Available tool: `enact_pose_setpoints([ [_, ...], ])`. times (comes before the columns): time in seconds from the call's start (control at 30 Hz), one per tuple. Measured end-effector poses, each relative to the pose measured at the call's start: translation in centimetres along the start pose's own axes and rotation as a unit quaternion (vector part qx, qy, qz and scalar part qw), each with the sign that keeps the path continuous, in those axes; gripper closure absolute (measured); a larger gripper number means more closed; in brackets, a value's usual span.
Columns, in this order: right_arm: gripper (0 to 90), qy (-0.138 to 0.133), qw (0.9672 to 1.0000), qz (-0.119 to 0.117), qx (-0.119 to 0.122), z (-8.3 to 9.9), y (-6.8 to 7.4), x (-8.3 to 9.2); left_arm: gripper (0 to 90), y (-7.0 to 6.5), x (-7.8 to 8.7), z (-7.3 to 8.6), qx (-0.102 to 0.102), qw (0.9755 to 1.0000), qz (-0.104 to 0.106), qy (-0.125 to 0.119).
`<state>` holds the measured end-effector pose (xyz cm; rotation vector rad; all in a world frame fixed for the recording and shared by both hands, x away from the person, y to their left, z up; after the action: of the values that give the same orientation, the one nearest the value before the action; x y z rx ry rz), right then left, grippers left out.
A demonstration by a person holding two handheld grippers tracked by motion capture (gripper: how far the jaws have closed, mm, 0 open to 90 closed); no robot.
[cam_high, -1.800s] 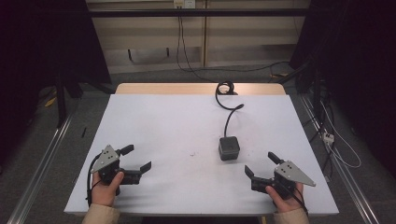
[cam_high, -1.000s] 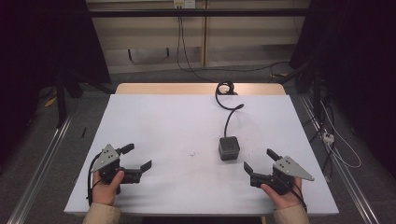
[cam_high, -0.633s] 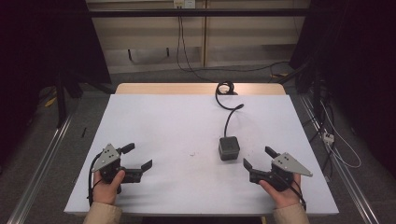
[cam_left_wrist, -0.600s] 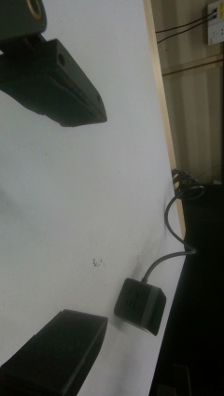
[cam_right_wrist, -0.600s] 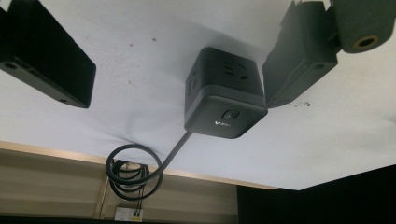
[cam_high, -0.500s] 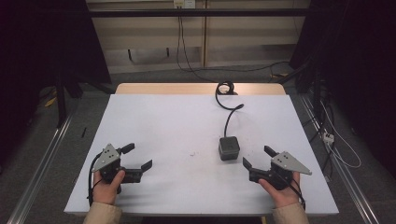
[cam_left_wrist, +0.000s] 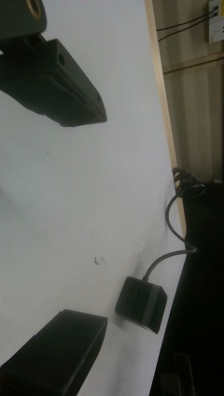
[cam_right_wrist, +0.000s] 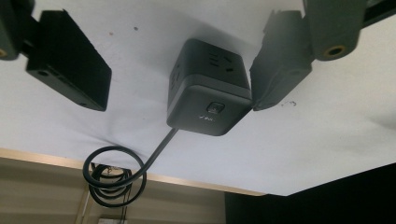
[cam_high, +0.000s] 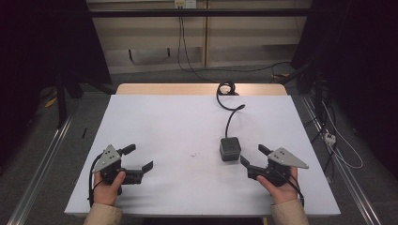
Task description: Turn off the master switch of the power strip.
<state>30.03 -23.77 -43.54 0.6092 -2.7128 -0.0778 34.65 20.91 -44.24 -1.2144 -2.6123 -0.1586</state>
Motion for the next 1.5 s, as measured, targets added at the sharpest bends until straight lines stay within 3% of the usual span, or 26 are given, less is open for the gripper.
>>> enact_pose_setpoints([
  [0.47,37.1,0.008,0.9999,-0.009,0.005,-0.6,0.2,-0.8,3.6,-0.1,-0.1,0.0,0.0,1.0,0.003,0.0],
  [0.7,47.6,0.02,0.9995,-0.024,-0.011,-0.9,0.2,-1.1,3.6,-0.1,-0.1,0.0,-0.001,1.0,0.004,-0.001],
  [1.5,66.0,0.038,0.9979,-0.041,-0.031,-1.8,0.6,-2.5,3.6,-0.1,0.0,0.0,-0.003,1.0,0.002,-0.003],
])
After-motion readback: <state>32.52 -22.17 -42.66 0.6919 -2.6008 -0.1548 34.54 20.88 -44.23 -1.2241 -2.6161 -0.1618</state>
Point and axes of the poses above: each handheld gripper's, and its own axes: x roughly backward along the jaws, z roughly out of its underside, y roughly to its left, the point moved 2 cm from there along -x, roughly forward along the jaws, and after that the axes turned 5 degrees about -x, right-handed, at the moved point
